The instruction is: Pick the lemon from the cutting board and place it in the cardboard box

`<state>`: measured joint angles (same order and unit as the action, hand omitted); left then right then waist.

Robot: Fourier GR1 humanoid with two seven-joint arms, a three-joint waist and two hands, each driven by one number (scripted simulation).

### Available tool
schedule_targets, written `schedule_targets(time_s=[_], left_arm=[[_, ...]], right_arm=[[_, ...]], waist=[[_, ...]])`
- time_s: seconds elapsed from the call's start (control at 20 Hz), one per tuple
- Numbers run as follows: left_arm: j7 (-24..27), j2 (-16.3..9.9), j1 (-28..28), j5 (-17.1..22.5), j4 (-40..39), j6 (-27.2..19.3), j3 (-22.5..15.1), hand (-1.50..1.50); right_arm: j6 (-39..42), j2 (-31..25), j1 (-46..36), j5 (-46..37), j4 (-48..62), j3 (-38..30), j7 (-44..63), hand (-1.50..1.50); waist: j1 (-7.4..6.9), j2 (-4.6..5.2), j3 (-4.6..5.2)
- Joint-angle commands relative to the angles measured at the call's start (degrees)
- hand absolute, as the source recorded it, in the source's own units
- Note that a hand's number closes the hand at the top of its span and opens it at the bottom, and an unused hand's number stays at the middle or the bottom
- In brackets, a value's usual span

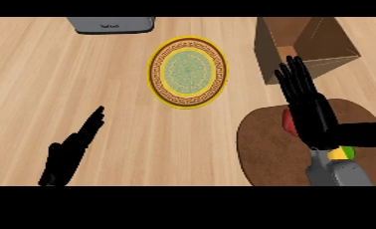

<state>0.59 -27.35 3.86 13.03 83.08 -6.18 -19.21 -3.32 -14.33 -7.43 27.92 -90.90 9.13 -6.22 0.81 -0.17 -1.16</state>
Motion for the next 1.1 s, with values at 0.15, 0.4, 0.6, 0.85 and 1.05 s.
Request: schedule_targets(time_s=[0.15,0.4,0.6,0.85,1.05], left_arm=[[0.9,0.7,-7.5,-2.3,4.0,-1.7,1.3,0.0],[2.0,1.1,-8.2,-2.2,5.7,-1.2,1.0,0.0],[1.2,1.0,-9.6,-2.1,7.2,-0.8,0.9,0.0],[0.1,1.6,-11.4,-2.4,6.9,-0.5,0.6,0.0],[-1.4,3.2,-13.2,-3.5,7.1,-1.5,-0.8,0.0]], right_arm=[[-16.0,-4.3,10.6,-10.1,2.2,-5.0,3.2,-1.5],[-24.6,-17.0,18.0,-27.8,9.6,-6.6,1.9,-1.5],[-34.7,-20.9,25.7,-41.9,10.8,-3.6,2.6,-1.5],[-41.1,-25.7,31.8,-54.4,1.3,-1.8,14.0,-1.5],[-37.1,-29.5,36.7,-61.2,-7.5,-1.1,26.0,-1.5]], waist=[[3.38,-0.27,1.36],[6.09,0.93,2.55],[4.27,0.19,1.95],[3.05,-0.02,2.13],[2.4,0.25,2.14]])
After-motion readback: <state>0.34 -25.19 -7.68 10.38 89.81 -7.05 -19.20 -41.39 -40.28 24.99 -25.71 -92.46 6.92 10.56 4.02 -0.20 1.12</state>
